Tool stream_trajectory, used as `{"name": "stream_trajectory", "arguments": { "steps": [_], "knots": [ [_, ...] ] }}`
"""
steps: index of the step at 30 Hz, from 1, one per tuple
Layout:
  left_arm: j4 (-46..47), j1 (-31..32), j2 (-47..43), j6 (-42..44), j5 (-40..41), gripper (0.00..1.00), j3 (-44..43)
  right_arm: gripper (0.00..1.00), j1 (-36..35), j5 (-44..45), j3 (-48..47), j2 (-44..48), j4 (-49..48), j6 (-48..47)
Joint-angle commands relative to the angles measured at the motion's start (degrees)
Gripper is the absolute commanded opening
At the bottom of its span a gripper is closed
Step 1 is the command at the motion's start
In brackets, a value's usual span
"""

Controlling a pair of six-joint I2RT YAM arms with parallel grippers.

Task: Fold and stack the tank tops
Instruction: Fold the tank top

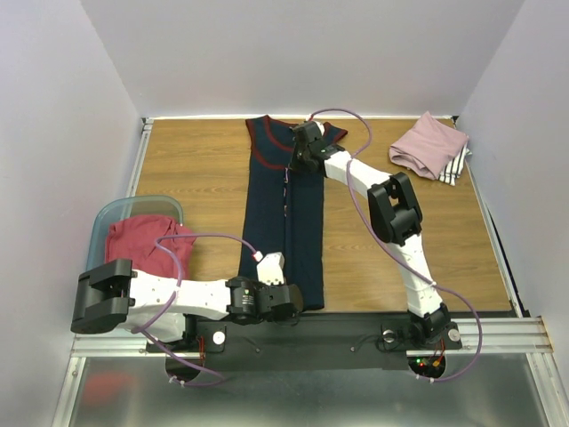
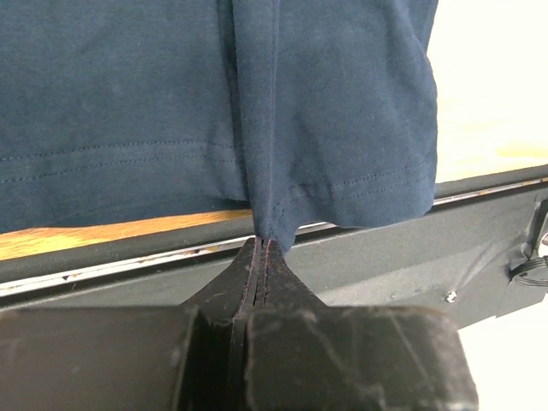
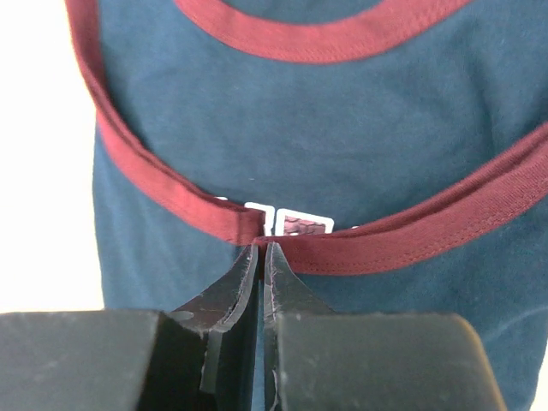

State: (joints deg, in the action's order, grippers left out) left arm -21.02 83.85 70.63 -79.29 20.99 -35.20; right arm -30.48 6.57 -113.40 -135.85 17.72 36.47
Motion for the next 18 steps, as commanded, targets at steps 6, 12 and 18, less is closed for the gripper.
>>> {"name": "stream_trajectory", "arguments": {
  "steps": [6, 12, 18],
  "knots": [
    [-6.8, 0.2, -3.2, -1.8, 1.9, 0.0, -0.8, 0.08, 0.2, 1.6, -2.1, -1.0, -2.9, 0.0],
    [-9.6, 0.2, -6.7, -2.2, 4.0, 0.41, -2.4, 0.39, 0.2, 0.7, -3.0, 0.6, -2.9, -1.0],
    [-14.6, 0.1, -10.8, -1.9, 7.2, 0.49, -5.8, 0.64, 0.2, -0.2, -2.5, 4.5, -2.7, -3.0]
  ]
}}
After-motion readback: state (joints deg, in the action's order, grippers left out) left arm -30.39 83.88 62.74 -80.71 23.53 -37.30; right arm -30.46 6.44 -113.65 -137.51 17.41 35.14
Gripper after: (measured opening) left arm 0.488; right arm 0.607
